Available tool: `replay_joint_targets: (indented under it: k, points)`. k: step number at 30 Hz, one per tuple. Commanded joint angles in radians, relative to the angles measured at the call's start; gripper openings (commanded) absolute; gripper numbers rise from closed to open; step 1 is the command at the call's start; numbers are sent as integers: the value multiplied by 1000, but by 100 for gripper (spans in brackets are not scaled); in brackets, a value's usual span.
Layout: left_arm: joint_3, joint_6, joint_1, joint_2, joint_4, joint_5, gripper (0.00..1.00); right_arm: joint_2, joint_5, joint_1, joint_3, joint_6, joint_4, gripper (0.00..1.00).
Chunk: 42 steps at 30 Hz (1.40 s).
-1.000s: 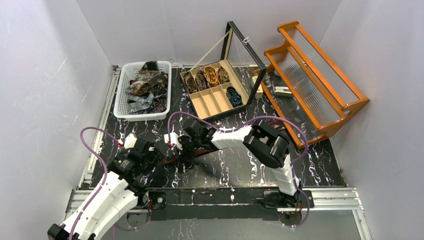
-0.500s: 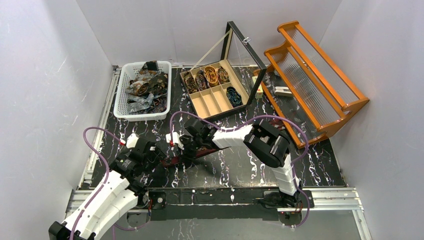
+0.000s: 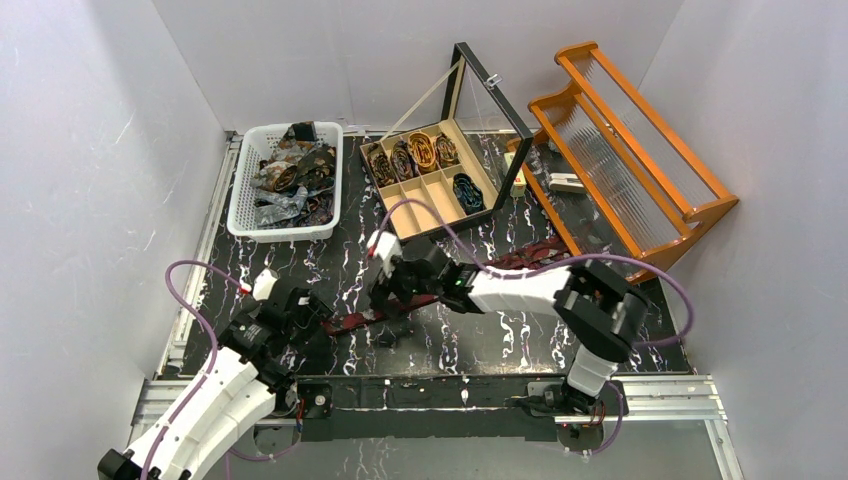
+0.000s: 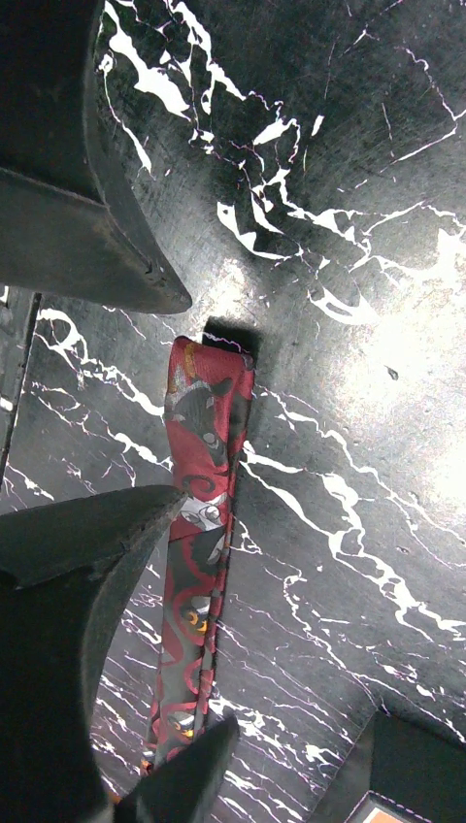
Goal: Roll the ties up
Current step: Roll the tie at the center of the board.
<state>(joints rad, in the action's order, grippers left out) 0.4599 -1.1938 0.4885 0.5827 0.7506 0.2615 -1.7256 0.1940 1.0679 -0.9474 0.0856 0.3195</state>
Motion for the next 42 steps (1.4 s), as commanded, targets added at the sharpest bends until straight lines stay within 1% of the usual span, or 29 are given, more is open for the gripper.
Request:
replay_joint_targets:
  k: [1,2,3,4,6,9,11,14,16,19,23,27,32,36,39,42]
  points:
    - [-27,-16,3,-29,1,2,61,126,-510,-63,-4,-483,-103,99]
    - [-33,-14,3,-35,-9,-2,61,138,-473,-88,-29,-530,-206,99]
    - [-39,-4,4,-37,-26,-11,60,144,-417,-109,-45,-573,-269,99]
    - [-45,3,3,-38,-40,-23,59,151,-352,-121,-43,-595,-292,99]
    - [-63,12,4,-32,-63,-48,54,173,-231,-127,-3,-622,-286,99]
    - [-89,17,3,-17,-92,-77,48,202,-58,-127,73,-691,-198,99]
    - [-98,20,4,-17,-105,-78,45,198,10,-128,104,-749,-148,93]
    - [-109,19,3,-22,-114,-69,43,155,101,-128,93,-774,-133,82]
    - [-122,16,4,-25,-119,-67,42,119,133,-128,60,-775,-164,75]
    - [-136,13,4,-32,-126,-65,42,84,167,-127,29,-774,-178,70]
    - [-139,12,4,-42,-124,-54,42,58,206,-128,10,-769,-179,68]
    - [-134,4,4,-42,-115,-38,47,32,235,-127,-5,-768,-189,66]
    - [-122,-2,7,-13,-105,-2,48,13,267,-126,-21,-767,-188,65]
    - [-100,22,8,43,-111,8,43,-11,294,-126,-49,-763,-199,62]
    - [-112,25,19,61,-121,5,38,-20,311,-125,-61,-761,-198,61]
    - [-124,22,28,42,-127,14,38,-33,321,-125,-78,-756,-212,58]
